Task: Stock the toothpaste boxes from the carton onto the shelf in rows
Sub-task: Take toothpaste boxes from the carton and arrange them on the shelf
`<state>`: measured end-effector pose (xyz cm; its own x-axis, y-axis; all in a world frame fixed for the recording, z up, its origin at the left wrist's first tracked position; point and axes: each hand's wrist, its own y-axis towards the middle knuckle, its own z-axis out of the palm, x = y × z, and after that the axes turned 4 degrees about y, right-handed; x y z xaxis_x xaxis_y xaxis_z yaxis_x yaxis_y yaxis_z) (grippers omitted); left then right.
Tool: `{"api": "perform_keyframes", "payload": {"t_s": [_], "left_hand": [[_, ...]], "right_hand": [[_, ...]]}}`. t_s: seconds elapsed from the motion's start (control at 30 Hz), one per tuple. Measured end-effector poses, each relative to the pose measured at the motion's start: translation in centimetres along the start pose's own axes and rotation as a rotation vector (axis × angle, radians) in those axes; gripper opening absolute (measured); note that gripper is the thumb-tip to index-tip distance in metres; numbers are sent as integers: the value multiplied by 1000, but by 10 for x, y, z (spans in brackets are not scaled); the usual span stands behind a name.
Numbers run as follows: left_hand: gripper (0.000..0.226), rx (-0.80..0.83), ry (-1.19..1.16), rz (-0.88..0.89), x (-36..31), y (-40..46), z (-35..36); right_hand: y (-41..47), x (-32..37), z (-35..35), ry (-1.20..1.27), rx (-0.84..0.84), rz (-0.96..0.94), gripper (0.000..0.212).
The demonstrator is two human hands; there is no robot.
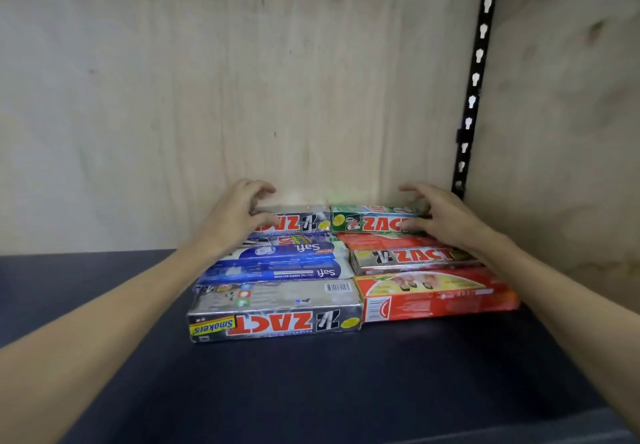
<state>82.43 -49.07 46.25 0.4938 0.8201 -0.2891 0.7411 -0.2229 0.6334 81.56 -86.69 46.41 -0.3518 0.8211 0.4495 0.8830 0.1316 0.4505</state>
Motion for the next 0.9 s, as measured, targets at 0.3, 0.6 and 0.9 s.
{"api": "perform_keyframes", "payload": {"t_s": [0.3,0.6,0.9], "left_hand": [[48,-67,24,-120,-27,-15,-6],[68,-103,-218,-192,-103,-86,-33],[35,-274,-130,-5,-176,-271,-68]], "right_hand": [[-26,39,13,-17,-234,-38,54],[-120,103,14,198,-307,-123,61],[-299,167,46,361,-352,-117,49]]}}
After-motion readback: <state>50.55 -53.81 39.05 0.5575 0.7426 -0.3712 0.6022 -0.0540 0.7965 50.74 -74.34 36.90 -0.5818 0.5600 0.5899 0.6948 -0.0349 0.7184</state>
